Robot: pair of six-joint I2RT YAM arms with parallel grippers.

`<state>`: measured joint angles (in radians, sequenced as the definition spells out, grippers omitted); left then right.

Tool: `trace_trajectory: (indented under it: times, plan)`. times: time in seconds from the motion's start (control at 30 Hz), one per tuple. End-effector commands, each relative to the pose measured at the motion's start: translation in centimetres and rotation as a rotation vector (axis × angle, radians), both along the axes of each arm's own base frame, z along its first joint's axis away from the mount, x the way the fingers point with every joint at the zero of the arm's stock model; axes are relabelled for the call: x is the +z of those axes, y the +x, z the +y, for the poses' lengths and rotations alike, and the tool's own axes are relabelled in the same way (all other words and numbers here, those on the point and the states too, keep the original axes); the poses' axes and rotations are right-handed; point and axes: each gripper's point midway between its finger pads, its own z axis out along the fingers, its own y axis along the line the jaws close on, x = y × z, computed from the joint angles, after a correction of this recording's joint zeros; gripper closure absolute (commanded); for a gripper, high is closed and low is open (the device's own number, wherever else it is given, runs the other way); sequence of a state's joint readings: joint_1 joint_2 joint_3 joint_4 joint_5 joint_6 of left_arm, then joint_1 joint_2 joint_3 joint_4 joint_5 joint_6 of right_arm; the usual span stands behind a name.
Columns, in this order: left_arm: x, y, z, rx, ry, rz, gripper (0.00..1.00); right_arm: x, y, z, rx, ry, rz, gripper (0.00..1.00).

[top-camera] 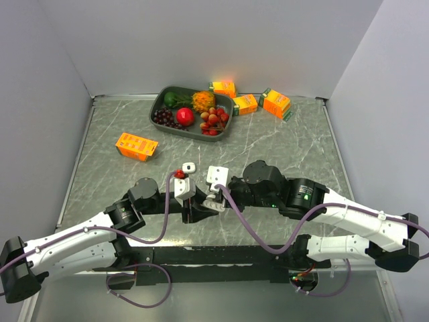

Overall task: Insert the wireless bluetooth earbuds into the charging case
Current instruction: Adjust the charging case.

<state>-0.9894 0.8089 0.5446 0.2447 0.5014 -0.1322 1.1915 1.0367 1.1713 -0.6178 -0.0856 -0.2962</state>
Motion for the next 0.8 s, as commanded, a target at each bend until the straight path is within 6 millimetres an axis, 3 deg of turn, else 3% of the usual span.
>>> trace_trajectory:
  times: [0.0, 0.2, 0.77]
  plan:
    - [2.8, -0.1, 0.0, -0.005, -0.087, -0.069, 0.59, 2.0, -0.1, 1.0, 0.022, 0.064, -0.026, 1.0]
    - [2.3, 0.1, 0.0, 0.007, -0.072, -0.049, 0.33, 2.7, -0.2, 1.0, 0.029, 0.074, -0.025, 1.0]
    - [1.0, 0.0, 0.3, 0.009, -0.036, -0.037, 0.37, 4.1, -0.3, 0.7, 0.025, 0.116, -0.033, 1.0]
